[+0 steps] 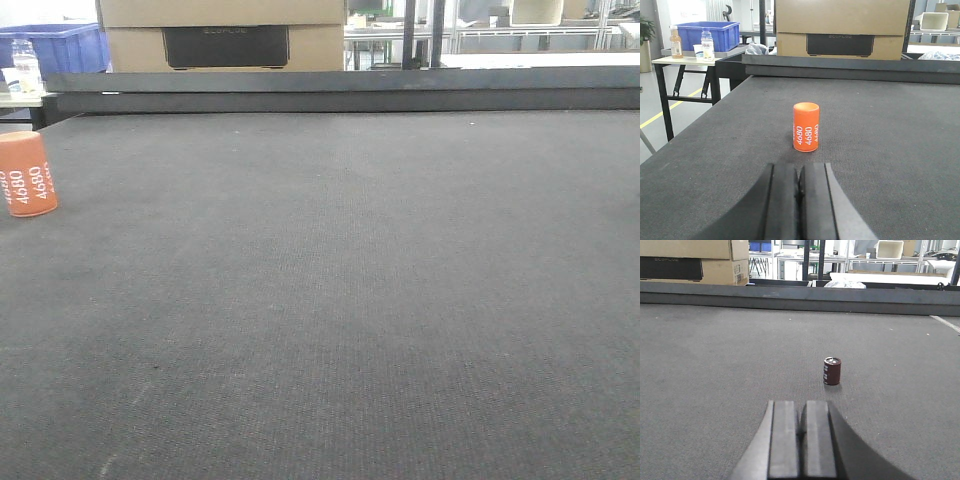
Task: Place cylindrical capacitor in blue bin on shelf
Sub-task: 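Lower both grippers toward the maroon capacitor and orange cylinder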
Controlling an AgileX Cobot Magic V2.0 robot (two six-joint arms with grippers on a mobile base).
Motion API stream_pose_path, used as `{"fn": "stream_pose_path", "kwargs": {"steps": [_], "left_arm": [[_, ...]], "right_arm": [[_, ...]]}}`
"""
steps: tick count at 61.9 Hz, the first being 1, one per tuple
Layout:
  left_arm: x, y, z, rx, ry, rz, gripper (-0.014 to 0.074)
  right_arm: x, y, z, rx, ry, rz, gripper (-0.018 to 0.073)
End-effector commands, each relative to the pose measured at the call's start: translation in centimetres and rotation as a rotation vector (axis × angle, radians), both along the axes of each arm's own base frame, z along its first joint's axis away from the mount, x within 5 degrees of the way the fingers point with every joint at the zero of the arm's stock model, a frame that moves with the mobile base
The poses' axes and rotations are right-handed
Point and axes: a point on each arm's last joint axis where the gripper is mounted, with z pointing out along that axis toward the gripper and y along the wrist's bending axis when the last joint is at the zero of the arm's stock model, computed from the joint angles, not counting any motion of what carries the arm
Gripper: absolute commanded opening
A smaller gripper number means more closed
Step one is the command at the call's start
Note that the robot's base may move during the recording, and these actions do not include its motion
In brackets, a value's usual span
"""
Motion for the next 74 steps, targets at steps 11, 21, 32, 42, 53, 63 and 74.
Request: {"fn": "stream_pose_path", "kwargs": {"steps": [11, 21, 32, 42, 53, 63, 74], "left_arm": [[-0.1, 0.0, 0.3, -0.009, -0.026, 0.004, -0.0111], [-0.1, 0.0, 0.3, -0.009, -0.028, 0.004, -0.0111], [-0.1, 0.0, 0.6, -0.011, -0.064, 0.005, -0.0111], [-0.1, 0.0, 1.1, -0.014, -0.113, 0.006, -0.0111], [-0.2, 0.1, 1.4, -0.018, -0.15, 0.006, -0.0111], [-0.4, 0.1, 2.4, -0.025, -0.265, 0.009, -0.0111], [-1.3, 0.1, 6.1, -0.019, -0.272, 0.006, -0.0111]], "right_arm": [[0.0, 0.0, 0.2, -0.002, -0.024, -0.002, -0.0162], [0.0, 0.0, 0.2, -0.002, -0.024, -0.002, -0.0162], [0.0, 0.0, 0.2, -0.002, -0.024, -0.002, -0.0162], [0.0, 0.0, 0.3, -0.002, -0.035, -0.003, -0.0162], [0.0, -0.1, 0.6, -0.001, -0.07, -0.006, -0.0162], [-0.2, -0.2, 1.9, 0.03, -0.218, -0.019, -0.0162], [-1.2, -0.1, 6.1, 0.089, -0.277, -0.003, -0.0162]]}}
